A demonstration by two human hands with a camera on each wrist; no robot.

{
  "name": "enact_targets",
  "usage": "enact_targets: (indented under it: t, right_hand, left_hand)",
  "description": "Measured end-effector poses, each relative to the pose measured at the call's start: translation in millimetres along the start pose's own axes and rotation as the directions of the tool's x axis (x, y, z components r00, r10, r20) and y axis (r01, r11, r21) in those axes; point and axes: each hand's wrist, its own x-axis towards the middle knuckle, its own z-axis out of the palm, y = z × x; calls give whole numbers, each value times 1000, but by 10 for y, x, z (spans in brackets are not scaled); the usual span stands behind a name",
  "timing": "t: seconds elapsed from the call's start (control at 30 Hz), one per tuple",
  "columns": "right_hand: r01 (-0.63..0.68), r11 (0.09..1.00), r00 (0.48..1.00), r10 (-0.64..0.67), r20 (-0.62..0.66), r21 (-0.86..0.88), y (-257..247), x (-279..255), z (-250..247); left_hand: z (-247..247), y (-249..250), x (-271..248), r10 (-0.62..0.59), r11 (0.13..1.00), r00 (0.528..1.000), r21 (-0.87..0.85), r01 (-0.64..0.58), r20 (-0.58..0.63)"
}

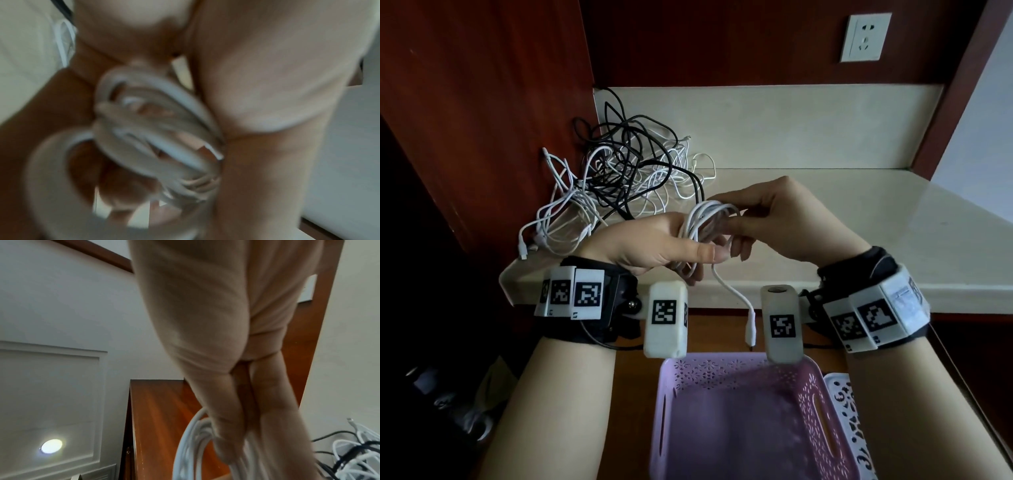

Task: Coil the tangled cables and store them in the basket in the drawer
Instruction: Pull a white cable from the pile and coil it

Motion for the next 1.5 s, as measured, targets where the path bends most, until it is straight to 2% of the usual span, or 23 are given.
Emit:
enact_targets:
  t: [0.1, 0.13, 0.2, 0.3, 0.4, 0.5, 0.57, 0.6, 0.7, 0.73, 0.77, 0.83, 0.9, 1.0, 1.1, 1.23, 1.4, 1.5]
  right_hand:
    - [-45, 964, 999, 49, 6, -261, 41, -1, -35]
    - [-64, 952, 998, 69, 6, -299, 51, -1, -45]
    - [-84, 956, 996, 79, -30, -281, 55, -1, -48]
    - [-57, 970, 989, 23, -146, -234, 60, 21, -18]
    - [-46, 978, 974, -1, -228, -202, 109, 47, -12]
    - [-76, 981, 965, 28, -260, -177, 145, 52, -27]
    - [-108, 966, 970, 51, -237, -236, 178, 58, -50]
    - [-130, 942, 980, 74, -186, -310, 201, 55, -76]
    - [-155, 769, 981, 193, -5, -620, 233, 13, -146]
    - [-140, 784, 979, 202, 35, -604, 213, -10, -163]
    - [-130, 842, 982, 183, 50, -524, 172, -29, -164]
    - [-119, 949, 992, 123, -4, -292, 26, -29, -82]
    - [-101, 975, 995, 93, -48, -198, -40, 46, 93]
    - [-189, 957, 979, 167, -115, -218, 29, 160, 353]
    - [-260, 966, 944, 251, -213, -13, 84, 206, 434]
    - [-350, 925, 911, 373, -174, 149, 58, 238, 420]
    - [-364, 918, 882, 394, -260, 158, 68, 251, 442]
    - [-309, 933, 881, 354, -314, 184, 102, 268, 465]
  left_hand:
    - [-21, -36, 38, -37, 999, 997, -6, 37, -73]
    - [-35, -48, 47, -55, 998, 994, 7, 56, -95]
    - [-44, -58, 61, -100, 990, 990, 92, 109, -97]
    - [0, -22, 84, -123, 955, 991, 268, 130, -43]
    - [41, -3, 88, -138, 940, 990, 312, 135, -15]
    - [43, 6, 86, -153, 934, 988, 328, 142, 7]
    - [22, -4, 113, -176, 921, 984, 351, 168, -10]
    - [6, -25, 132, -188, 909, 982, 373, 186, -31]
    - [-44, -87, 166, -214, 837, 969, 488, 248, -126]
    - [-53, -99, 162, -217, 804, 962, 529, 272, -164]
    - [-62, -114, 159, -216, 775, 956, 560, 293, -200]
    - [-53, -112, 158, -201, 743, 949, 594, 309, -242]
    - [-18, -86, 178, -157, 721, 949, 625, 300, -274]
    - [30, -12, 210, -89, 684, 942, 667, 295, -325]
    - [39, 44, 172, -79, 679, 911, 647, 346, -404]
    - [59, 55, 161, -35, 671, 908, 664, 331, -417]
    - [95, 90, 181, -20, 689, 918, 660, 300, -396]
    - [62, 125, 132, -21, 718, 935, 645, 261, -355]
